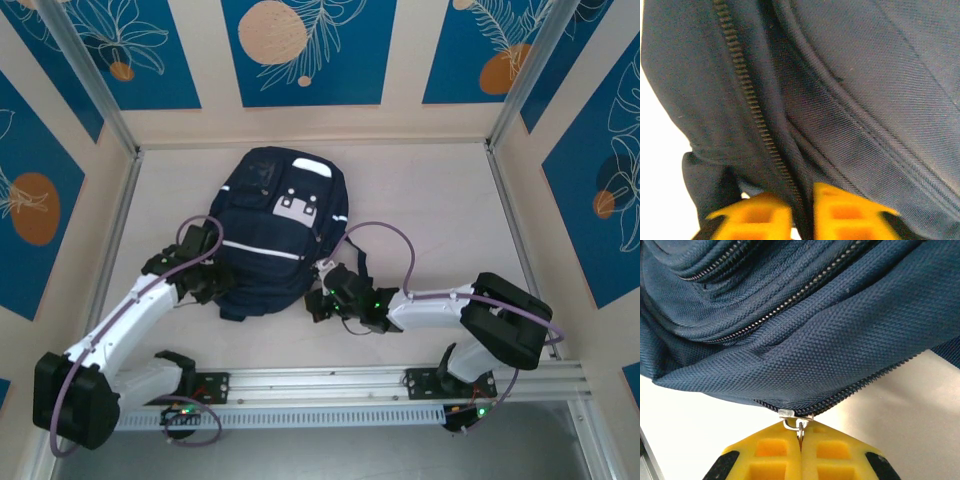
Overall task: Pack the student bag
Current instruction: Zip the student bag at the center of the table.
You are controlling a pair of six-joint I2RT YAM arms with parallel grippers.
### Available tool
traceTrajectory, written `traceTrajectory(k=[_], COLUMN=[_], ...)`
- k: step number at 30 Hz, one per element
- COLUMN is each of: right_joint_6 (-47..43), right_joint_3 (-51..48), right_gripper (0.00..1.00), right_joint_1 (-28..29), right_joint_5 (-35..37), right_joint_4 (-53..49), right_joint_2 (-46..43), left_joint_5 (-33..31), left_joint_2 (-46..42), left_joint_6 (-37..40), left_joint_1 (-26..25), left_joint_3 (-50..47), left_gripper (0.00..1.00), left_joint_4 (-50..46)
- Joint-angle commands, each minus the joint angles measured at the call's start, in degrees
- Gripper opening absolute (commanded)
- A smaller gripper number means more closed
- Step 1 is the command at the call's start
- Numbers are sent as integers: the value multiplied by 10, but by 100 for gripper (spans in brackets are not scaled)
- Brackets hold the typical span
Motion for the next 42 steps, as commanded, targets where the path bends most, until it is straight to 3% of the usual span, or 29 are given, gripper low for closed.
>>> traceTrajectory(k=[1,6,11,18,28,34,37,40,42], right_joint_6=[17,89,138,155,173,179,173,143,127], right_joint_3=[24,85,105,158,162,154,158,163,161], right_gripper=[0,0,0,0,0,0,0,0,0], right_joint_1=[18,34,47,54,65,70,70,69,65], right_joint_5=[-14,-11,-4,-18,-16,-14,-13,-4,3], right_joint_4=[-51,-93,-62,-67,-54,-38,-40,-56,-71], right_joint_2=[13,74,116,160,168,170,171,171,171], left_joint_5=[-12,24,54,54,52,40,26,11,-7], left_joint_2=[34,38,-31,-100,-50,-4,11,18,21], left_joint_6=[61,50,16,-24,-60,-77,-75,-70,-70], left_joint_1=[14,16,14,9,7,8,8,8,9], left_joint_3=[48,57,21,-14,-56,-73,-71,-66,-66], left_gripper=[32,58,72,83,86,82,72,45,21], left_joint_4=[2,-14,-38,-60,13,53,59,63,59])
